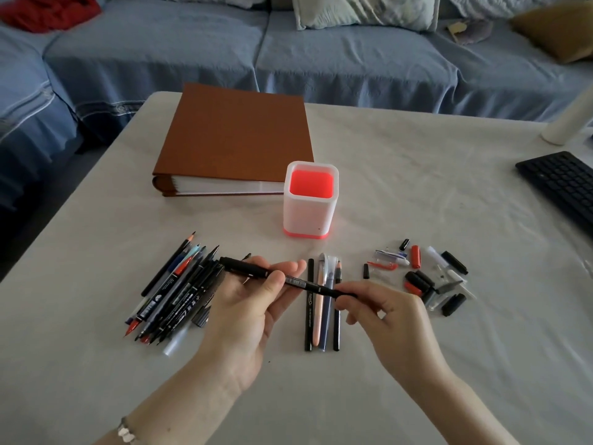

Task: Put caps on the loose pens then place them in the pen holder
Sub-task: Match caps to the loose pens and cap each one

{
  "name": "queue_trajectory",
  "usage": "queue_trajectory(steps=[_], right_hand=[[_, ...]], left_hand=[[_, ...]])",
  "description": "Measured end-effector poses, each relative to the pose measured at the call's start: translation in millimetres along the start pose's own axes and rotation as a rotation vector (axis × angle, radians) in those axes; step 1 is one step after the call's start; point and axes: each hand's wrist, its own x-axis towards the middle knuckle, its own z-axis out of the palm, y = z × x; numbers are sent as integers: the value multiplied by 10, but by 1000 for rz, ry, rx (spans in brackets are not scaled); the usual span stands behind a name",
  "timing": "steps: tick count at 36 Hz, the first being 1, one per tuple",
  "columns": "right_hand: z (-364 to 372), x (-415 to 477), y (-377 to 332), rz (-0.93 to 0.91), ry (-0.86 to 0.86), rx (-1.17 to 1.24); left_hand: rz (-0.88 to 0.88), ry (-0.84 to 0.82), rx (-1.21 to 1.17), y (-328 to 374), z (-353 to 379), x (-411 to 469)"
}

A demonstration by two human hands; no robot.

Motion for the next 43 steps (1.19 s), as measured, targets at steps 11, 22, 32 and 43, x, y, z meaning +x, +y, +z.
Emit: queue_trajectory(steps=[11, 22, 32, 43], right_hand=[[37, -12, 16, 43, 36, 110], [-192, -6, 197, 219, -103, 181], [-424, 209, 749, 158, 49, -553], [-91, 709, 576, 240, 2, -878]], left_hand=[[-1, 70, -61, -117, 52, -34], [26, -122, 157, -80, 93, 85], [24, 119, 100, -31, -118, 273], [17, 138, 156, -41, -157, 202]])
